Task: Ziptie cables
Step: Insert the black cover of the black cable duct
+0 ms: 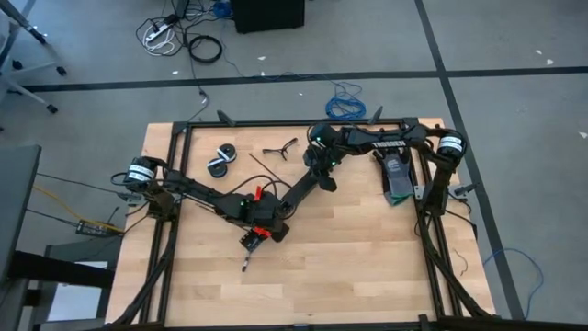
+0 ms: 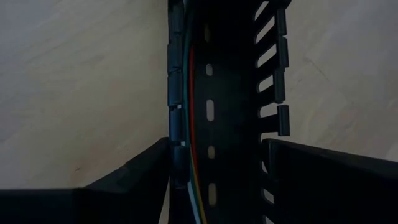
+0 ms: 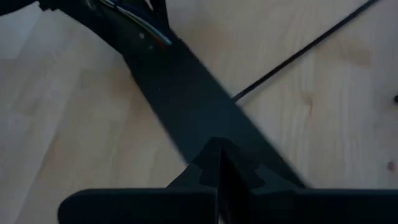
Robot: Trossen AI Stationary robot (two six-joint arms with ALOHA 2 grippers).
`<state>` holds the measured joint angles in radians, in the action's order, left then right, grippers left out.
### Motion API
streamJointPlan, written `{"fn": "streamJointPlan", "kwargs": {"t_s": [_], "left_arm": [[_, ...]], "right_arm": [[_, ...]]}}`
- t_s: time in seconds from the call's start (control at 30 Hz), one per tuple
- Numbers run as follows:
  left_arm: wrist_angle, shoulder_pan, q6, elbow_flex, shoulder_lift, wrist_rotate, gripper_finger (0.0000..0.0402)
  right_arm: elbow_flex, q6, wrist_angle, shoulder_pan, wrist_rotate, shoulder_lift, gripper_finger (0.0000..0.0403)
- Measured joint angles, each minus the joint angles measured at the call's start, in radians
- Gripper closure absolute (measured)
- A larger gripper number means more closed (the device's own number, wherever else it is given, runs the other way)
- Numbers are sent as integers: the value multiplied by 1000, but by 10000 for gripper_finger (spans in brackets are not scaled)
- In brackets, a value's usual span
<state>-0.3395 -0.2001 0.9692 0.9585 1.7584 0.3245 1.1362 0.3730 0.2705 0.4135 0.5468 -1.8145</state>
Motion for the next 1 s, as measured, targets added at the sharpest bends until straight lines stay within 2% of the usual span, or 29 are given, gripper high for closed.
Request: {"fn": "streamJointPlan", "kwargs": {"t_s": [0.43, 0.67, 1.0], "left_arm": [[8, -1, -107, 0, -1, -10, 162], [12, -1, -224, 1, -2, -27, 162], [15, -1, -237, 2, -2, -41, 162]], "right_arm": [[1, 106, 86, 11, 76, 1, 403], [1, 173, 173, -11, 77, 1, 403], [3, 234, 263, -67, 29, 5, 402]]}}
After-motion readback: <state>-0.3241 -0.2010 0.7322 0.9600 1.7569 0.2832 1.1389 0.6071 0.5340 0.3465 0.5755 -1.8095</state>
